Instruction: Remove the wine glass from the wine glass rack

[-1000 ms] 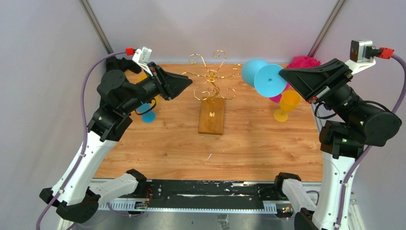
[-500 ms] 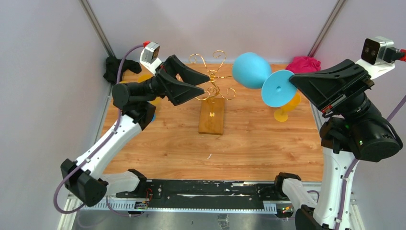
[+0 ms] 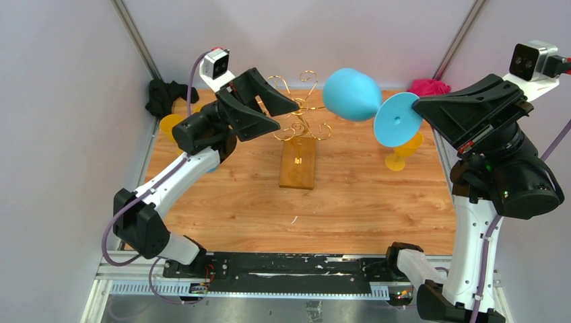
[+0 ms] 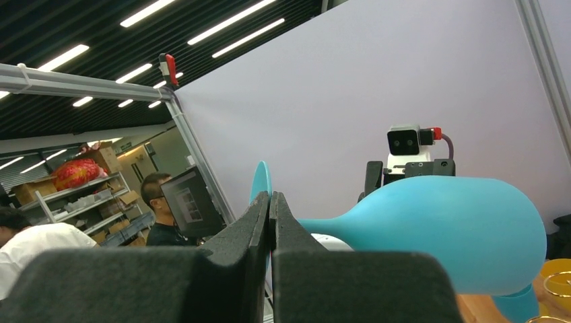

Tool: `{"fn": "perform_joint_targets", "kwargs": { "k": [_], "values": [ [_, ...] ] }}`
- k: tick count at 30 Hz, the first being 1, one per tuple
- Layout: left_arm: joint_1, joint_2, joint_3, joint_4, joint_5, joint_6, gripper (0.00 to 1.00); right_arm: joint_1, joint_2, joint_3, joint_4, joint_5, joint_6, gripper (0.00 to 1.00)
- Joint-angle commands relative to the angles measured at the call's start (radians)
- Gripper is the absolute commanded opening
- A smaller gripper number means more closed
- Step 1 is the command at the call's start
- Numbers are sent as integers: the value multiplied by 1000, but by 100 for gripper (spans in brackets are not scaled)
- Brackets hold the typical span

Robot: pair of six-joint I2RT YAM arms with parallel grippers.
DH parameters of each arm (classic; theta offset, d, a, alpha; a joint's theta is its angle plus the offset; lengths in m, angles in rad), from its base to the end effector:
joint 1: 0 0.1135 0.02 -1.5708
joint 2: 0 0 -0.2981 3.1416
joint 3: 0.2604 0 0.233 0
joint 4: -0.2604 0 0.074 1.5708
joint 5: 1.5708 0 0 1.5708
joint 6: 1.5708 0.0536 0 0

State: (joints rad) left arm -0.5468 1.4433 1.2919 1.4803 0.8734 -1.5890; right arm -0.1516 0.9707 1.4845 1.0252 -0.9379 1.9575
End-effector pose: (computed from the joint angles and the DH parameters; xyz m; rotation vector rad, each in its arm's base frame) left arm 0.1834 -0.1597 0.5398 0.7876 0.7727 -2.0668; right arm 0.0279 0.0395 0.6281 -0.4995 0.9481 1.6705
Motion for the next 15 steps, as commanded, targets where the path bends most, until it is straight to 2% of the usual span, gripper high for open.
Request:
{"fn": "perform_joint_targets", "kwargs": {
  "k": [1, 11, 15],
  "values": [
    [-5, 50, 53, 59, 4, -42, 68, 12, -2, 33, 52, 22, 15, 0],
    [-6, 152, 160, 48, -22, -63, 67, 38, 87, 166, 35, 21, 35, 0],
    [-7, 171, 193, 39, -33, -68, 67, 70, 118, 169, 15, 16, 12, 0]
  ]
}}
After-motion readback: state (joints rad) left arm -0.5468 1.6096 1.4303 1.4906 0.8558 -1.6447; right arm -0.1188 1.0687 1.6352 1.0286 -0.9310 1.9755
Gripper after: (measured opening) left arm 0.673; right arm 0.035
